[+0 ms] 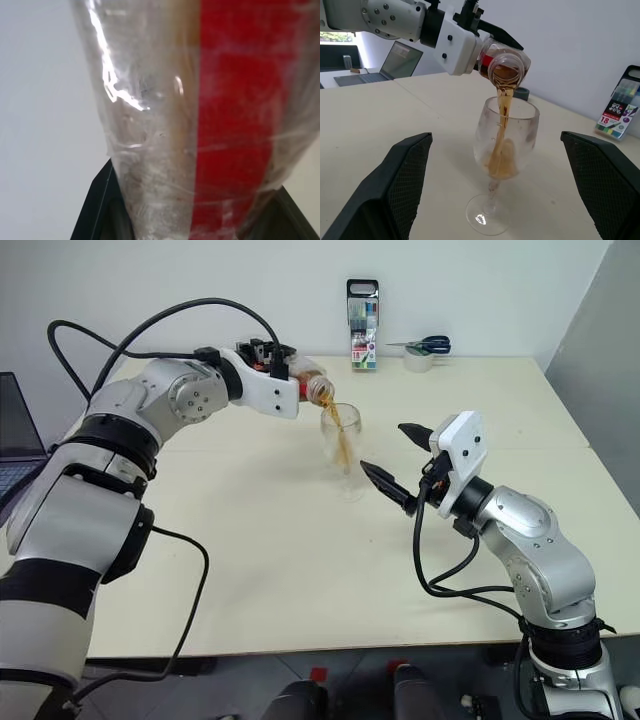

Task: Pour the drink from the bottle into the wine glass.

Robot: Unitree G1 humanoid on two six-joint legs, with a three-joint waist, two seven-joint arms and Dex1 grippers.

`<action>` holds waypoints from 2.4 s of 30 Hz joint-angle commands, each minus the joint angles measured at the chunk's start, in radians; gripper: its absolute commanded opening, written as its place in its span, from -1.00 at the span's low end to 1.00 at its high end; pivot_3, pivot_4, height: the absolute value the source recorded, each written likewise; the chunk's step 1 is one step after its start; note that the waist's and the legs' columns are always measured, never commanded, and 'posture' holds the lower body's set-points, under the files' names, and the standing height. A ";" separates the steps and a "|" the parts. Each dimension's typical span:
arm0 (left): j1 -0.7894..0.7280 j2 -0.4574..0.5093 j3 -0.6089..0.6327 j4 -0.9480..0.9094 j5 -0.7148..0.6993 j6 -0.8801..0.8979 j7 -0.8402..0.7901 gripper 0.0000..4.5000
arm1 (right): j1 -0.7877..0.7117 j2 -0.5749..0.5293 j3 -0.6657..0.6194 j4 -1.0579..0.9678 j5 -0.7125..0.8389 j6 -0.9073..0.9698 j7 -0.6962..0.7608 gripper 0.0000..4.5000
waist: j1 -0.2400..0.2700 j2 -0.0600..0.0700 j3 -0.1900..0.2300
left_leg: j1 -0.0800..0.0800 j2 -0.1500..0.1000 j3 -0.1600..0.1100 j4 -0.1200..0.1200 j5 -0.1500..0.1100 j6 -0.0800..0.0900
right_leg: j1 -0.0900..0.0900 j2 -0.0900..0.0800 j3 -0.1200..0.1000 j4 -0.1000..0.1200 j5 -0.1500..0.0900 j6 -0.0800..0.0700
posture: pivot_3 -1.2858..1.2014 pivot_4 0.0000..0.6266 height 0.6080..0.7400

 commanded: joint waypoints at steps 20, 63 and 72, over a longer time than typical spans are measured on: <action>-0.063 0.007 -0.002 0.020 0.009 0.014 0.031 -0.24 | -0.010 -0.001 -0.019 -0.027 0.004 -0.012 -0.004 0.96 | 0.000 0.000 0.000 | 0.000 -0.001 0.000 0.000 0.000 0.000 | 0.000 0.000 0.000 0.001 0.000 0.000 | 0.03 -0.52 1.00; 0.777 -0.153 0.854 -0.716 -0.998 0.805 -0.190 -0.24 | 0.149 -0.060 0.043 -0.086 0.076 -0.022 0.193 0.96 | 0.005 -0.002 -0.001 | 0.003 0.003 -0.006 0.015 0.000 0.000 | 0.003 -0.005 0.001 0.014 -0.001 0.001 | 0.03 -0.52 1.00; 0.831 -0.177 0.827 -0.640 -0.985 0.741 -0.201 -0.24 | 0.125 -0.059 0.045 -0.097 0.067 0.001 0.148 0.96 | 0.004 -0.002 -0.001 | 0.004 0.004 -0.005 0.014 0.000 0.000 | 0.003 -0.006 0.002 0.014 -0.001 0.001 | 0.03 -0.52 1.00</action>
